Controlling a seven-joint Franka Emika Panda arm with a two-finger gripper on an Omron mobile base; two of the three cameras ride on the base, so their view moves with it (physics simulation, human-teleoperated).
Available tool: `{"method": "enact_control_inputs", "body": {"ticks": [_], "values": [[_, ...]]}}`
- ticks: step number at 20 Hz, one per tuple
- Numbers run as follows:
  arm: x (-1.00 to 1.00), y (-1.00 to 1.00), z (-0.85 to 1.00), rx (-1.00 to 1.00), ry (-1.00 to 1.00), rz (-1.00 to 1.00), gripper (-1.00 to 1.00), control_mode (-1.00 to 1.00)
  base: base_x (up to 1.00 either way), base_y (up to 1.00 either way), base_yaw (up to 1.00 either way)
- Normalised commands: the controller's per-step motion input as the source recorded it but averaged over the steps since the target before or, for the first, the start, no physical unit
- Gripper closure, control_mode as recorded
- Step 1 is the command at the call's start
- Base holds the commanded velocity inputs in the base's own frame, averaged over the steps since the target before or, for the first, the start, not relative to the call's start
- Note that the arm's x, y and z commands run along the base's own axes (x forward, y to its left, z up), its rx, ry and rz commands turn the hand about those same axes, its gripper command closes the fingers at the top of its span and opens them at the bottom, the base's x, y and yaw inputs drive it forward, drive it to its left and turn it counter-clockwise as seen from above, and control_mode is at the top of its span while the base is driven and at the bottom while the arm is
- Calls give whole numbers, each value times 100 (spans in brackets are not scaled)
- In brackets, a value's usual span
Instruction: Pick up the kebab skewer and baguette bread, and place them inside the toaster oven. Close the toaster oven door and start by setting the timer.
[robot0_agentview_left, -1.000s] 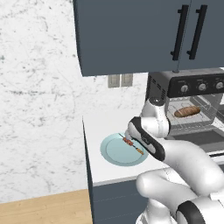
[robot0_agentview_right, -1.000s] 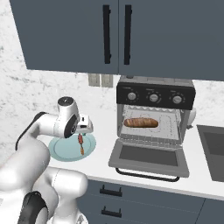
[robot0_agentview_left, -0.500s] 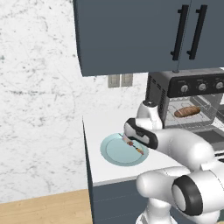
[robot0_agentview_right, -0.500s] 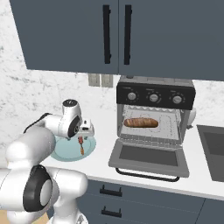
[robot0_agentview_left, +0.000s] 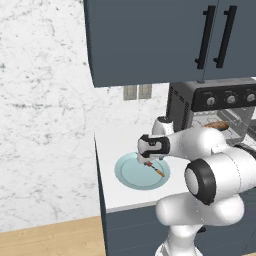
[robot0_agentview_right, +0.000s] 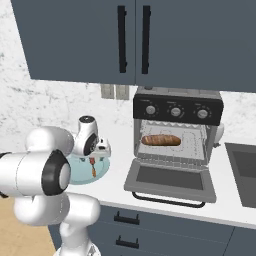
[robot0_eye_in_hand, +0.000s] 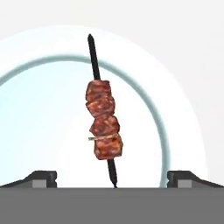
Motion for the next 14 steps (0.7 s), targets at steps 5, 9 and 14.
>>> {"method": "enact_control_inputs", "body": {"ticks": [5, 9, 14], "values": [[36, 0, -25, 0, 5, 0, -100, -100, 0, 0, 0], [6, 6, -38, 0, 1, 0, -100, -100, 0, 0, 0], [0, 10, -37, 0, 1, 0, -100, -100, 0, 0, 0]]}}
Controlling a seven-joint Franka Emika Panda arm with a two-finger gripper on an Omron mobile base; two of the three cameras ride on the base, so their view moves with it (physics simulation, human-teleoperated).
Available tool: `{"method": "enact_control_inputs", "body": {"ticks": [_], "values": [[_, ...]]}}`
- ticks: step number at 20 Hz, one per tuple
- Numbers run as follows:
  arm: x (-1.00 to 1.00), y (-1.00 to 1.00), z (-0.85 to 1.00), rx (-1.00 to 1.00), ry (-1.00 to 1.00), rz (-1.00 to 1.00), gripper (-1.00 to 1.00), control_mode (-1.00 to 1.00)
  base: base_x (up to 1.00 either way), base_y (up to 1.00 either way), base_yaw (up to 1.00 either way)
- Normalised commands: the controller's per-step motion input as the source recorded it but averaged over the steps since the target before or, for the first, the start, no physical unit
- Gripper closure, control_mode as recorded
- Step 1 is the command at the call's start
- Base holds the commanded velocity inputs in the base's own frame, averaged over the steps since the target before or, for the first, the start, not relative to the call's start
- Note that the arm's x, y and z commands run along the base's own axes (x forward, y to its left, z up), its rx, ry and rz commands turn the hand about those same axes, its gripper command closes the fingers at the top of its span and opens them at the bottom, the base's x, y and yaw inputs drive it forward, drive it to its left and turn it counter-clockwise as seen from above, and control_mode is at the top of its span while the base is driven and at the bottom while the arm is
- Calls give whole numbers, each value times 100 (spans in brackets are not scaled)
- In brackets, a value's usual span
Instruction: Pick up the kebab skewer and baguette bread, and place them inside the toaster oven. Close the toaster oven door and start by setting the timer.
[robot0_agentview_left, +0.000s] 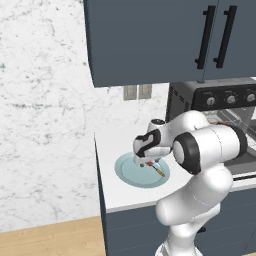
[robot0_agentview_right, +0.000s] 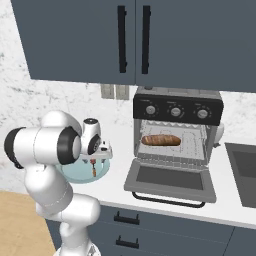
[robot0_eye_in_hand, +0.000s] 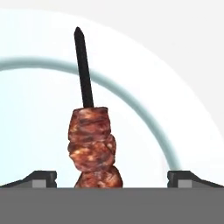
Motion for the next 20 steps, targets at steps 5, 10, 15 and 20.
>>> {"method": "enact_control_inputs", "body": {"ticks": [5, 10, 15, 20], "values": [[0, 5, -22, 0, 0, 0, 100, -100, 0, 0, 0], [0, 3, -2, 0, 1, 0, 100, -100, 0, 0, 0], [-7, 0, -4, 0, 0, 0, 100, -100, 0, 0, 0], [-27, 0, 16, 0, 0, -1, 100, -100, 0, 0, 0]]}}
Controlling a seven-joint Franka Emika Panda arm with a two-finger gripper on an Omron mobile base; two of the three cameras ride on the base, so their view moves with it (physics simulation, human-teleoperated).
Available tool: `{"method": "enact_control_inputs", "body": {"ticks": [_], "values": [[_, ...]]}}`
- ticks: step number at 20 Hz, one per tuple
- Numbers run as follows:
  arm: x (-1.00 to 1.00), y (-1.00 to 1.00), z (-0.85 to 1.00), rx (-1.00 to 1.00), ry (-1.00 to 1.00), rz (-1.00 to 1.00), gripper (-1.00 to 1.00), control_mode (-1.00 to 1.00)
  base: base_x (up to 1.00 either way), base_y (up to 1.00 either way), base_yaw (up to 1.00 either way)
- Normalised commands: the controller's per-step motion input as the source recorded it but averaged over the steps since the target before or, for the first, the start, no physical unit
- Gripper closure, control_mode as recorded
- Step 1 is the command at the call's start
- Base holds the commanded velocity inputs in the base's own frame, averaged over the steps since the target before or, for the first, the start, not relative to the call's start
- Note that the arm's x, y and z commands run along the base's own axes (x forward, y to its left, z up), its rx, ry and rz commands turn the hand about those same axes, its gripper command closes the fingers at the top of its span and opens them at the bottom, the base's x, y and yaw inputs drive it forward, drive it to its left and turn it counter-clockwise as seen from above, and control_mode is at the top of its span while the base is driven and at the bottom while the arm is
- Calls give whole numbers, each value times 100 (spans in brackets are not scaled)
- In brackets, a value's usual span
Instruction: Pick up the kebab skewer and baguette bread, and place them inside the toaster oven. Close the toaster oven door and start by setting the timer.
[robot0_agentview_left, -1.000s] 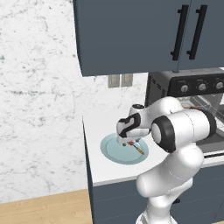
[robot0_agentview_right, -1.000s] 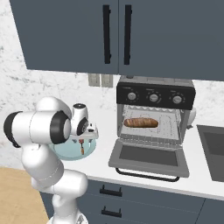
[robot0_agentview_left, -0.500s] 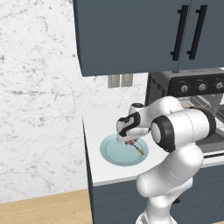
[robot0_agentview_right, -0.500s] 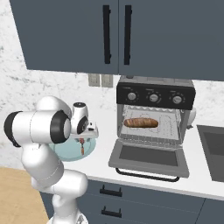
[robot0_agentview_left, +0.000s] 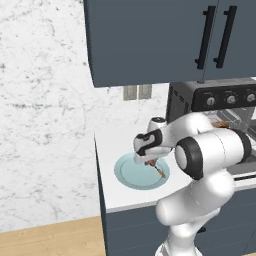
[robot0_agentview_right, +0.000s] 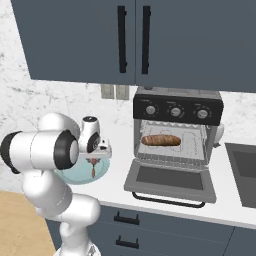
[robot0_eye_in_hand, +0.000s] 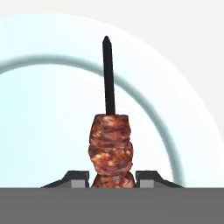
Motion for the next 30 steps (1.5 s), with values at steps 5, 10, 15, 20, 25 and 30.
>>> {"method": "enact_control_inputs", "body": {"ticks": [5, 10, 15, 20, 25, 30], "values": [[-27, -3, 91, 0, 0, -9, 100, -100, 0, 0, 0], [-2, -25, 100, 0, 0, -17, 100, -100, 0, 0, 0], [-13, -59, 100, 3, 0, -27, 100, -100, 0, 0, 0], [-1, -64, 97, 5, 0, -36, 100, -100, 0, 0, 0], [0, -90, 55, 9, 0, -47, 100, -100, 0, 0, 0], [0, -98, 17, 13, -1, -56, 100, -100, 0, 0, 0]]}}
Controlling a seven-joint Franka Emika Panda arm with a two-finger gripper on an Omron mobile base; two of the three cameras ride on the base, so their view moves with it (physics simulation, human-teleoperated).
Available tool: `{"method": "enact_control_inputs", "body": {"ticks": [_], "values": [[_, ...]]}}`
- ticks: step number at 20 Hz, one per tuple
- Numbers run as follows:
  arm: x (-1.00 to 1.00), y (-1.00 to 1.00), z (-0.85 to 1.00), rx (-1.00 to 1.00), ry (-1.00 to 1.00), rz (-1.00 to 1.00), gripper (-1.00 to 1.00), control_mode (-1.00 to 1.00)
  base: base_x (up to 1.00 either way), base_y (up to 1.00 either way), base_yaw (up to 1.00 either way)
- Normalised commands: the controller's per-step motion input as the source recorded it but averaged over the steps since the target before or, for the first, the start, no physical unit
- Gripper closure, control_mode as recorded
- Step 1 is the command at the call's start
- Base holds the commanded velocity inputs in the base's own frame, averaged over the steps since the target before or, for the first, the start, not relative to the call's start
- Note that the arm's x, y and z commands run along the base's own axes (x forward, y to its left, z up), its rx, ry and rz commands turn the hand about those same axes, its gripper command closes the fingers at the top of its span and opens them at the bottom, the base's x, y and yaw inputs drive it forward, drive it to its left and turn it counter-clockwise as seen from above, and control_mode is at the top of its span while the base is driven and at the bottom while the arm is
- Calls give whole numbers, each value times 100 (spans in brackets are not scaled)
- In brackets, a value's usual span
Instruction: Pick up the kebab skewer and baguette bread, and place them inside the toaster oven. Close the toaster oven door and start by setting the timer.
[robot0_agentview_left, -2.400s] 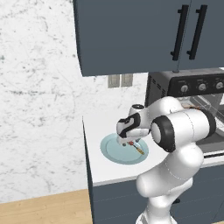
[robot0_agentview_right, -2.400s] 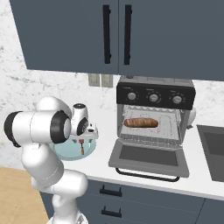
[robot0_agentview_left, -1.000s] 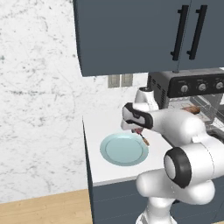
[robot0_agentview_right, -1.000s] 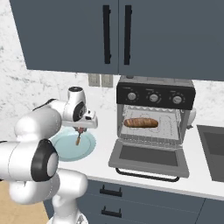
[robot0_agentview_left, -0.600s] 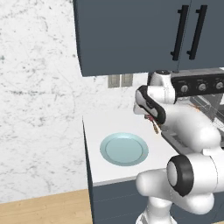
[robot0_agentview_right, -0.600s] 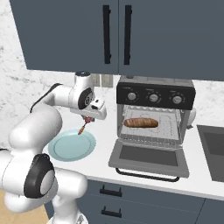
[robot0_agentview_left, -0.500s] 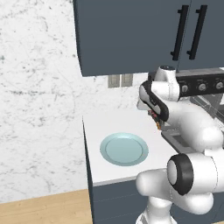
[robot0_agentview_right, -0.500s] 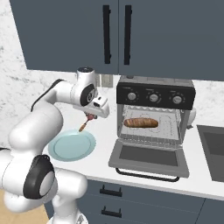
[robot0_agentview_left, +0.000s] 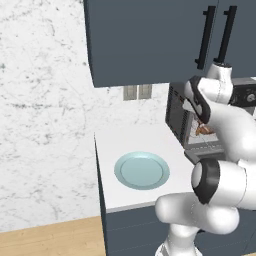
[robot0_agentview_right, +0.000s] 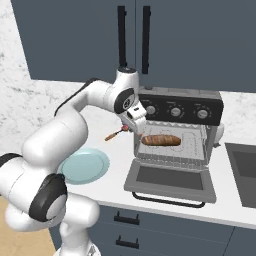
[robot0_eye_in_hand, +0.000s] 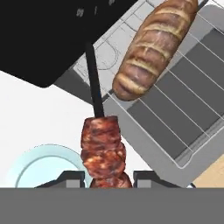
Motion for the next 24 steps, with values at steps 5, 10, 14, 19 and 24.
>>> {"method": "enact_control_inputs", "body": {"ticks": [5, 10, 14, 19, 24], "values": [[0, -92, 1, 14, -9, -55, 100, -100, 0, 0, 0], [2, -83, 0, 14, -12, -50, 100, -100, 0, 0, 0], [5, -89, 0, 12, -7, -45, 100, -100, 0, 0, 0], [-3, -90, -3, 9, -6, -37, 100, -100, 0, 0, 0], [-53, -26, -2, 0, -13, -14, 100, -100, 0, 0, 0]]}}
